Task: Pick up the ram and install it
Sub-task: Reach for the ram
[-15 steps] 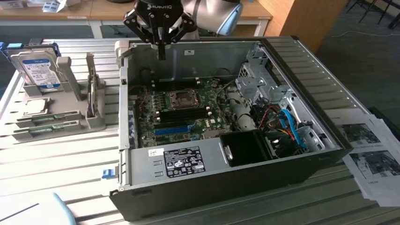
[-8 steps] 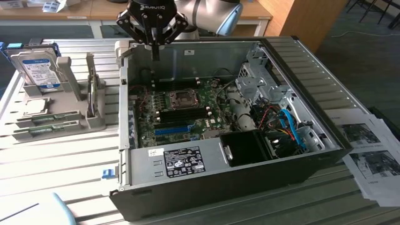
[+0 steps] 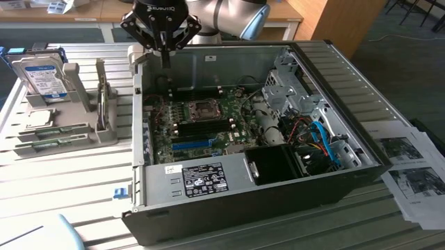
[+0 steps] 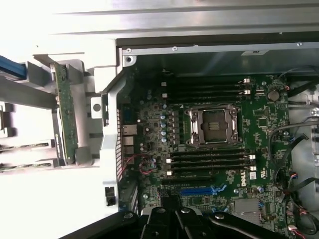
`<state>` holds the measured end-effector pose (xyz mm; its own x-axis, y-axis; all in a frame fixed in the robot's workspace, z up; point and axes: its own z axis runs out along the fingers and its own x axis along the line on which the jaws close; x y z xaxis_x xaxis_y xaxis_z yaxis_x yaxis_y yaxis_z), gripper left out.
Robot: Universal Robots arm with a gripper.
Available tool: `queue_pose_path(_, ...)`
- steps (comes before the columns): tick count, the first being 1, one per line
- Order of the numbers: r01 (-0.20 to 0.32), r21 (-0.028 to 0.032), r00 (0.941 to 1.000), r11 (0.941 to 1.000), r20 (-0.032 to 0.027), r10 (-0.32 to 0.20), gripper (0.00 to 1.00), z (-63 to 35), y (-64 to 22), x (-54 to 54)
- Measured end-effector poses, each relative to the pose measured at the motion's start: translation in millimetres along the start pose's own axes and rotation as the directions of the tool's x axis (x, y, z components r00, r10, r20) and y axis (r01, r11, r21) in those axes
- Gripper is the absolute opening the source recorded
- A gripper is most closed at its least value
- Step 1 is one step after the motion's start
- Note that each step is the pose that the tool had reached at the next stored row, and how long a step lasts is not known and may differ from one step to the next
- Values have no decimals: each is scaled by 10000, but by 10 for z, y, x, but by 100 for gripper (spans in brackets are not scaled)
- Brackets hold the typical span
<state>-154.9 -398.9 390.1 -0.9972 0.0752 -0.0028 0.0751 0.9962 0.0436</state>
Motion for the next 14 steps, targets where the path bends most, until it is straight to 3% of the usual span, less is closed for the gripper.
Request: queue_pose_path(14,-5,9,9999,10000,-104,5,9,16,-10,146)
